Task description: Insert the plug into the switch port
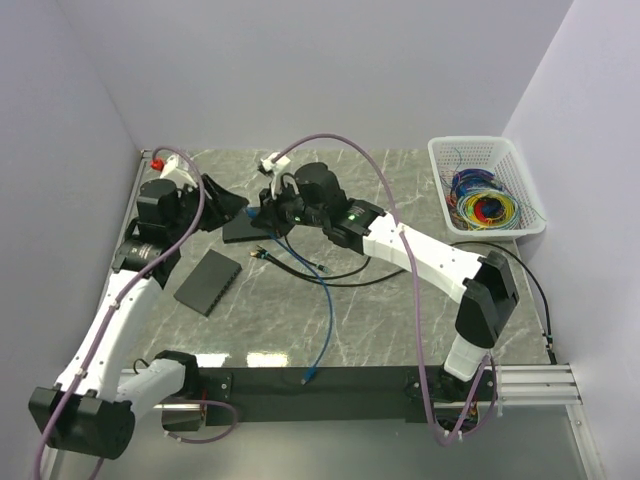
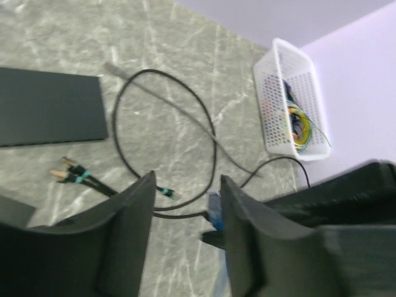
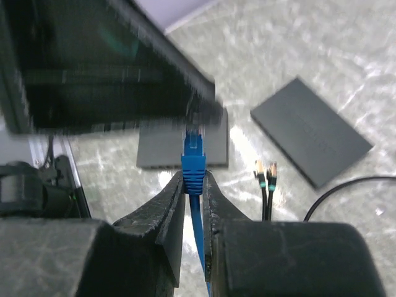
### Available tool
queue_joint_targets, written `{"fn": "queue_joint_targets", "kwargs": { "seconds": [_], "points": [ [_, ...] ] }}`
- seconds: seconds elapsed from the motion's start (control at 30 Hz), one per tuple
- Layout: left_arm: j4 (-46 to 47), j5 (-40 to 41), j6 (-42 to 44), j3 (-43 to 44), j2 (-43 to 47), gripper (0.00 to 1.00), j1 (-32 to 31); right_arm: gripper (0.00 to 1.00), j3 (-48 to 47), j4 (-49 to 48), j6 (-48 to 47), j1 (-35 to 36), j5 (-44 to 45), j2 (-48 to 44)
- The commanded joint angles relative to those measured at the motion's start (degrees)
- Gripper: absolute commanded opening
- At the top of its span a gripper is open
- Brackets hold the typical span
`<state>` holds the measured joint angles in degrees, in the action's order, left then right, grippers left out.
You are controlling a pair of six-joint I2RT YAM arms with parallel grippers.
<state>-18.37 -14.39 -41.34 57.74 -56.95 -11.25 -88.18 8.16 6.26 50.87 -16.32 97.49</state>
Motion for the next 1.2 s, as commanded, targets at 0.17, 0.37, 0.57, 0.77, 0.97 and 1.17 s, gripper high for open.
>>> {"fn": "queue_joint_targets", "kwargs": {
  "seconds": [0.17, 0.37, 0.57, 0.77, 0.97, 1.17],
  "points": [
    [1.92, -5.2, 3.73, -10.62, -3.78, 0.66, 15.71, 0.0, 0.2, 5.19, 1.55, 1.95, -0.21, 6.39],
    [5.89, -11.1, 0.65, -16.43, -8.52, 0.73, 26.97, 0.0, 0.03, 6.34, 1.91, 5.72, -1.61, 12.89],
    [2.82, -4.7, -1.89, -15.89, -12.57, 0.74, 32.6, 0.0, -3.57, 6.77, 2.53, 8.45, -4.07, 20.44],
    [8.52, -2.66, -8.14, -23.17, -12.58, 0.73, 34.1, 0.0, -7.52, 9.76, 2.0, 9.68, -5.13, 25.98],
    [12.38, -2.3, -8.93, -27.67, -13.89, 0.71, 34.18, 0.0, -12.26, 14.41, 1.47, 9.95, -4.17, 29.59],
    [14.77, -5.47, -8.84, -30.57, -13.72, 0.68, 34.1, 0.0, -18.95, 22.58, 1.3, 10.47, -1.18, 34.07]
  ]
}}
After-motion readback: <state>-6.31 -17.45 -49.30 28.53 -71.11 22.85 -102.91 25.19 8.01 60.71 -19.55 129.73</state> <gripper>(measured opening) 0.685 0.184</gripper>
